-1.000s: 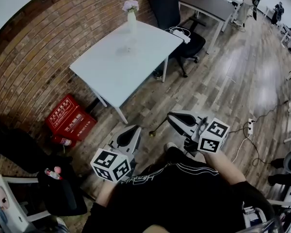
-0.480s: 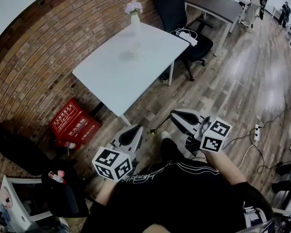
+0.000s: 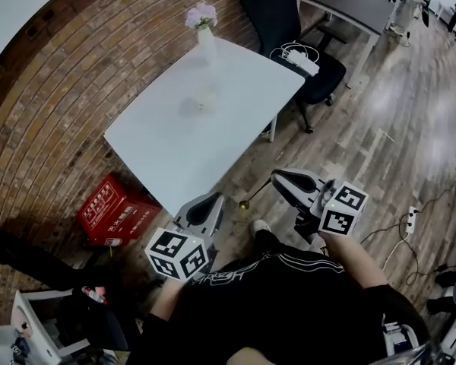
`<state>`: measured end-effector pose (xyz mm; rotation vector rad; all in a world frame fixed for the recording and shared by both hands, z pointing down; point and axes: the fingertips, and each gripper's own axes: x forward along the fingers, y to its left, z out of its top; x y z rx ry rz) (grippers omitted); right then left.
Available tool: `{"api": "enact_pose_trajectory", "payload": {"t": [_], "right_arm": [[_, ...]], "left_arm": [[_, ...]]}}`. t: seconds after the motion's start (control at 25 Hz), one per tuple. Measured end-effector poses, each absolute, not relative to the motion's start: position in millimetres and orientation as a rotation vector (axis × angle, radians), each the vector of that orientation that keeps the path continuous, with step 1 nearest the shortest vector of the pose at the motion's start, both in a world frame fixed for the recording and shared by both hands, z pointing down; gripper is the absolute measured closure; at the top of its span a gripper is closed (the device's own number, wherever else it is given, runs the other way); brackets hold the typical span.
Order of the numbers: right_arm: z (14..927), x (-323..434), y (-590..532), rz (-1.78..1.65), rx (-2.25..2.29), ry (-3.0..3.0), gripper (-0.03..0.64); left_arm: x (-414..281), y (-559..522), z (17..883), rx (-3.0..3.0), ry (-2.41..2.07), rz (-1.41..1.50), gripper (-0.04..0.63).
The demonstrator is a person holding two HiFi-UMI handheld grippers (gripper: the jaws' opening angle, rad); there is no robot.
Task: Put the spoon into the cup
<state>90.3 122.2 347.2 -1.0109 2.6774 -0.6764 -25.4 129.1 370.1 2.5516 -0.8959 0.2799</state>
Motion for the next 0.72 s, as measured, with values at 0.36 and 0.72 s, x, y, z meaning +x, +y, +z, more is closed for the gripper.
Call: {"api": "enact_pose_trajectory", "payload": {"t": [0.36, 0.72], "right_arm": [[346.1, 148.1, -7.6, -0.705, -0.982, 2.707, 0.618], [345.4, 155.3, -67.8, -0.691, -0.957, 2.697, 0.617]], "left_arm": [[28.9, -1.7, 360.5, 2.513, -0.966, 0.288, 0.588], [26.7, -45.0, 361.8, 2.487, -1.034, 0.276, 0.588]]}}
